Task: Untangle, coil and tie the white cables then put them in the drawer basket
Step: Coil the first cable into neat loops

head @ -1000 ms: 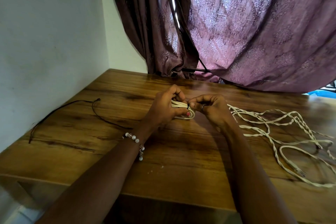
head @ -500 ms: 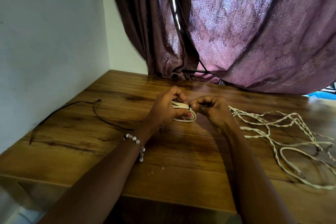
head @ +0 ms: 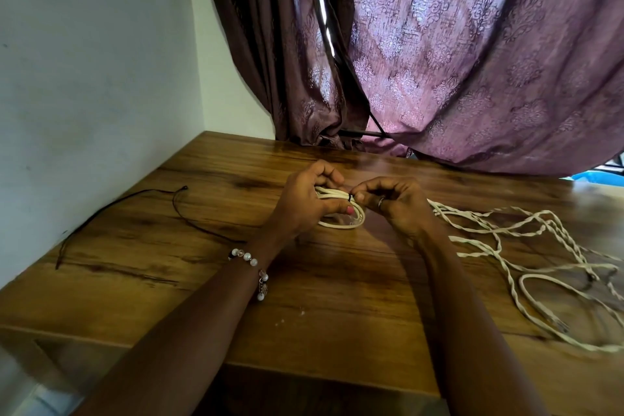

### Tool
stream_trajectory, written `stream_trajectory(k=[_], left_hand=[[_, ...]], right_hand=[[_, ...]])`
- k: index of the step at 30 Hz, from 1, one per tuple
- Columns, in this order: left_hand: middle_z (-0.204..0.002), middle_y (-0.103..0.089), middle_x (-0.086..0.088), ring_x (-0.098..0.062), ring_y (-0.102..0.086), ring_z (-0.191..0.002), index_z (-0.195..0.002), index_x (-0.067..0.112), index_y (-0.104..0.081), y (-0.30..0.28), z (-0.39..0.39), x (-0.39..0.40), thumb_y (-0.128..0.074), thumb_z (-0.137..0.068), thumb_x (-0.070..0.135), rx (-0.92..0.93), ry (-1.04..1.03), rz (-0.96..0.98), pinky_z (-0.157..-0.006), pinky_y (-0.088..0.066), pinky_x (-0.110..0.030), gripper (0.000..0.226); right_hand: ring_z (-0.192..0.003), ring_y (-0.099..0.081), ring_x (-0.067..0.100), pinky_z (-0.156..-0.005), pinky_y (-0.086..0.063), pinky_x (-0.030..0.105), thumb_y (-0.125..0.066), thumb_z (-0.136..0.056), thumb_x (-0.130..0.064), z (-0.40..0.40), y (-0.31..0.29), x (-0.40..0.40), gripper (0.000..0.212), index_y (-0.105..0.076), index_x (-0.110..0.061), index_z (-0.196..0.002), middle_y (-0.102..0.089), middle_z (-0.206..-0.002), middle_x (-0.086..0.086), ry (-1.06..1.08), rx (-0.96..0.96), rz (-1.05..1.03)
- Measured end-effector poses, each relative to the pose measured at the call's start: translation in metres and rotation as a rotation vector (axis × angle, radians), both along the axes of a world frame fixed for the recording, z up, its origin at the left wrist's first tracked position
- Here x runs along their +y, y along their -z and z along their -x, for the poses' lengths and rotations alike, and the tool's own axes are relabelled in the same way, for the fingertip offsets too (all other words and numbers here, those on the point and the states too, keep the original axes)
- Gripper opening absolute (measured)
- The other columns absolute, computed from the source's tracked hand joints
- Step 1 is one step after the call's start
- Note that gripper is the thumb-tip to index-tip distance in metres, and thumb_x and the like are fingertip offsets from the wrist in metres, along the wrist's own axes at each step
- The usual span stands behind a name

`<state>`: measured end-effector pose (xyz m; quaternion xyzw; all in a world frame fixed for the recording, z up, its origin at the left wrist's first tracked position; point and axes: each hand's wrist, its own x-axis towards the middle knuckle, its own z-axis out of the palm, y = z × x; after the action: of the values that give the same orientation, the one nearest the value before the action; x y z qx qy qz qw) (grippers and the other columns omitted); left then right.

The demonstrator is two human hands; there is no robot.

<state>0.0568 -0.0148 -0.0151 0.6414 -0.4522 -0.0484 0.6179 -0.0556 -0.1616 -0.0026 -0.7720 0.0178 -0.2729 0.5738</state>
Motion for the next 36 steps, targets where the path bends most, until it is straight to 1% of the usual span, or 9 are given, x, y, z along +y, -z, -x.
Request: stream_trajectory(k=[5, 11, 15, 17, 20, 25, 29, 33, 36], left_hand=[[-0.086, -0.071, -0.01, -0.025, -0.07, -0.08, -0.088, 0.024, -0.057, -0.0008, 0.0007, 0.0016, -0.088, -0.053, 0.022, -0.028, -0.013, -0.015, -0.074, -0.055, -0.053, 0.047], [-0.087, -0.07, -0.014, -0.025, -0.069, -0.079, -0.087, 0.024, -0.056, -0.0025, 0.0035, 0.0023, -0.089, -0.056, 0.014, -0.032, -0.022, -0.019, -0.066, -0.058, -0.044, 0.046], [-0.085, -0.07, -0.011, -0.027, -0.068, -0.08, -0.086, 0.028, -0.056, -0.0023, 0.0031, 0.0015, -0.088, -0.052, 0.025, -0.074, -0.051, -0.014, -0.07, -0.056, -0.046, 0.047], [-0.085, -0.07, -0.011, -0.026, -0.069, -0.079, -0.086, 0.028, -0.056, -0.0023, 0.0028, 0.0015, -0.089, -0.053, 0.023, -0.075, -0.054, -0.014, -0.07, -0.056, -0.046, 0.047], [-0.083, -0.07, -0.008, -0.017, -0.068, -0.075, -0.086, 0.024, -0.056, -0.0029, 0.0036, 0.0017, -0.09, -0.057, 0.014, -0.083, -0.055, -0.011, -0.067, -0.056, -0.038, 0.046], [-0.078, -0.068, -0.001, -0.002, -0.063, -0.068, -0.086, 0.02, -0.056, -0.0028, 0.0049, 0.0004, -0.09, -0.056, 0.013, -0.09, -0.069, -0.005, -0.061, -0.051, -0.021, 0.045], [-0.08, -0.068, -0.004, -0.005, -0.063, -0.069, -0.087, 0.018, -0.057, -0.0021, 0.0038, -0.0002, -0.09, -0.057, 0.015, -0.12, -0.092, -0.004, -0.061, -0.051, -0.022, 0.045], [-0.078, -0.066, 0.0, 0.0, -0.061, -0.067, -0.086, 0.018, -0.057, -0.0018, 0.0041, -0.0006, -0.09, -0.057, 0.015, -0.131, -0.099, -0.004, -0.059, -0.048, -0.016, 0.044], [-0.079, -0.066, 0.0, 0.0, -0.061, -0.067, -0.086, 0.018, -0.056, -0.001, 0.0041, -0.0006, -0.09, -0.057, 0.015, -0.135, -0.107, -0.006, -0.059, -0.048, -0.017, 0.044]], right_hand=[[-0.073, -0.067, 0.01, -0.069, -0.053, 0.02, -0.07, -0.076, 0.007, 0.0006, -0.0019, 0.0027, 0.016, -0.074, -0.008, -0.081, -0.075, -0.078, 0.0, 0.018, 0.009, -0.034], [-0.069, -0.066, 0.008, -0.065, -0.052, 0.018, -0.069, -0.079, 0.007, -0.0013, -0.0028, 0.0036, 0.017, -0.073, -0.009, -0.077, -0.074, -0.074, -0.002, 0.058, 0.019, -0.006], [-0.067, -0.065, 0.007, -0.063, -0.051, 0.018, -0.066, -0.08, 0.009, -0.0014, -0.0023, 0.0048, 0.02, -0.072, -0.009, -0.076, -0.073, -0.071, -0.004, 0.081, 0.011, 0.028], [-0.067, -0.064, 0.007, -0.063, -0.051, 0.018, -0.065, -0.081, 0.009, -0.0016, -0.0022, 0.0052, 0.017, -0.072, -0.007, -0.078, -0.072, -0.071, -0.003, 0.086, 0.003, 0.041], [-0.068, -0.065, 0.007, -0.063, -0.051, 0.018, -0.065, -0.082, 0.008, -0.0024, -0.0015, 0.0053, 0.016, -0.073, -0.005, -0.08, -0.072, -0.073, -0.003, 0.102, -0.003, 0.054], [-0.068, -0.065, 0.008, -0.063, -0.051, 0.02, -0.064, -0.082, 0.007, -0.0039, -0.0005, 0.0063, 0.023, -0.072, -0.012, -0.075, -0.072, -0.071, -0.005, 0.118, -0.016, 0.056], [-0.066, -0.064, 0.006, -0.062, -0.051, 0.019, -0.064, -0.083, 0.007, -0.005, -0.0002, 0.0072, 0.019, -0.072, -0.01, -0.076, -0.072, -0.07, -0.006, 0.119, -0.014, 0.05], [-0.064, -0.063, 0.005, -0.06, -0.049, 0.017, -0.065, -0.083, 0.006, -0.0047, 0.0005, 0.0071, 0.013, -0.072, -0.004, -0.08, -0.071, -0.068, -0.006, 0.12, -0.015, 0.048], [-0.064, -0.063, 0.007, -0.06, -0.05, 0.019, -0.067, -0.083, 0.003, -0.0058, 0.0019, 0.0072, 0.011, -0.072, -0.007, -0.08, -0.071, -0.07, -0.003, 0.134, -0.013, 0.039]])
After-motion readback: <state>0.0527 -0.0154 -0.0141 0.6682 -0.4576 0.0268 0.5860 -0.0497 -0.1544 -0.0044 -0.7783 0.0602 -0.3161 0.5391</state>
